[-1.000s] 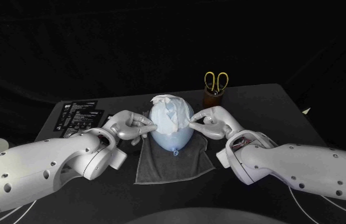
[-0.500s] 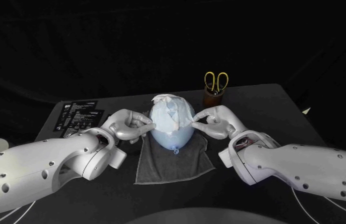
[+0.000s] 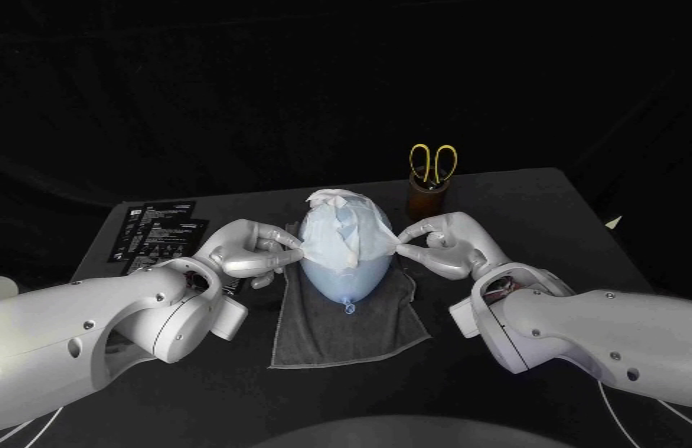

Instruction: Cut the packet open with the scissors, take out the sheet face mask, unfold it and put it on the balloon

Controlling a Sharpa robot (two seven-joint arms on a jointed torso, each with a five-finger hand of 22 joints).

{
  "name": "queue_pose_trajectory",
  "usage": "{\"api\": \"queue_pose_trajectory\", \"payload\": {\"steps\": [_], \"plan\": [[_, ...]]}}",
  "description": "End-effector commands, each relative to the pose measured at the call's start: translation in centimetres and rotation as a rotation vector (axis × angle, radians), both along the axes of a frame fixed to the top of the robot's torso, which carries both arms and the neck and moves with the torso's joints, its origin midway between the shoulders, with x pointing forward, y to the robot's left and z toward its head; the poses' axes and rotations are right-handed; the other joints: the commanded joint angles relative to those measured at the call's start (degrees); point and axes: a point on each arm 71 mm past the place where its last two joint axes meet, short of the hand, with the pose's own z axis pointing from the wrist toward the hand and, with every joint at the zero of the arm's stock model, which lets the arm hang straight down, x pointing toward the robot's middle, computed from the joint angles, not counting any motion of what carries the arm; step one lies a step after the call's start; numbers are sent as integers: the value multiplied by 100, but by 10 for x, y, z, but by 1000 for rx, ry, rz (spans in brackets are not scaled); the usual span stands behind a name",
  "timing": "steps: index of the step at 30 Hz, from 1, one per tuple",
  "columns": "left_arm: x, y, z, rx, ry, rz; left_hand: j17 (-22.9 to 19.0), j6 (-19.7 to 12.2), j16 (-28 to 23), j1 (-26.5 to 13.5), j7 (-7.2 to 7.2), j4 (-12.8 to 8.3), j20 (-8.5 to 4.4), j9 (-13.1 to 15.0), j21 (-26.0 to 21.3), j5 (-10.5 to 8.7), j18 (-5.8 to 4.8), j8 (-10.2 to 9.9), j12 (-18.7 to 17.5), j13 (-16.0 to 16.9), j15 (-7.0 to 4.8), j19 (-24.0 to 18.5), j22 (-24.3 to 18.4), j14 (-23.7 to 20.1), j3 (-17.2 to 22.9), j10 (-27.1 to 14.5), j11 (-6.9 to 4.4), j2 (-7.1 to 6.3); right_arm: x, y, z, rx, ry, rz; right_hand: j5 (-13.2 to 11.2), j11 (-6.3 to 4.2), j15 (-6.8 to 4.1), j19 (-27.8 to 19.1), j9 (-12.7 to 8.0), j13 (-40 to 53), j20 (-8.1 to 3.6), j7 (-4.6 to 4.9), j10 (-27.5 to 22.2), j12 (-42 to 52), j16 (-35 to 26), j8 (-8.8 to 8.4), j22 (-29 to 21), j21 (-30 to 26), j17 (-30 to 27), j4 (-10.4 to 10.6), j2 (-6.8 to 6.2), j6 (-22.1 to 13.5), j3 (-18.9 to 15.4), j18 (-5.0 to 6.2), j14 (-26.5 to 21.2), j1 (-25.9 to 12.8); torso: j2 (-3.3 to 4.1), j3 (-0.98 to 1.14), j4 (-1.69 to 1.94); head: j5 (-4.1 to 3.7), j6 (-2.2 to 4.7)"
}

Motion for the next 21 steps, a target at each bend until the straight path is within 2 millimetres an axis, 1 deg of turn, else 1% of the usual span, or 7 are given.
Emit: {"api": "queue_pose_trajectory", "payload": {"steps": [1,5,9,14,21], "plan": [[-3,-2,1,-77,49,-20,607,12,43,-93,-19,-57,1,1003,50,64,-101,31,45,32,-45,53,28,397,9,255,-193,13,-1,-2,0,20,13,-1,15,-8,-13,440,14,1505,-11,-2,598,28,20,31,1378,24,1510,-5,-2,27,35,-26,599,-63,0,2,1,2,5],[-3,1,0,-85,65,-11,615,12,48,-145,-23,-104,-3,1032,68,127,-105,37,74,68,-48,67,54,399,26,267,-197,19,-2,-6,-1,19,25,-3,15,-9,-13,442,18,1505,-11,-3,598,28,20,36,1380,29,1510,-14,-4,30,59,-27,599,-78,-3,1,-3,-3,0],[-4,2,0,-92,80,-3,621,12,51,-153,-24,-114,-4,1038,77,139,-109,38,79,74,-49,77,70,400,31,270,-197,22,-3,-7,-1,19,33,-3,15,-10,-13,443,20,1505,-11,-3,598,28,20,39,1381,32,1510,-18,-5,31,69,-28,599,-86,-1,3,-4,-13,-1],[-6,5,-1,-104,109,3,662,15,73,-217,-31,-185,-11,1082,117,235,-120,47,135,142,-55,116,131,412,63,295,-205,30,-5,-12,-1,23,50,-10,15,-10,-13,443,20,1505,-11,-3,598,28,20,39,1381,32,1510,-18,-5,31,69,-28,599,-86,4,6,-7,-19,6],[-9,6,-2,-115,152,-30,682,21,86,-286,-38,-271,-21,1131,146,354,-126,52,166,184,-62,132,168,417,103,311,-211,37,-9,-17,-1,36,96,10,14,-10,-13,445,24,1505,-11,-4,598,28,20,45,1383,38,1510,-24,-4,35,90,-29,599,-103,-5,2,-5,-16,-15]]}}
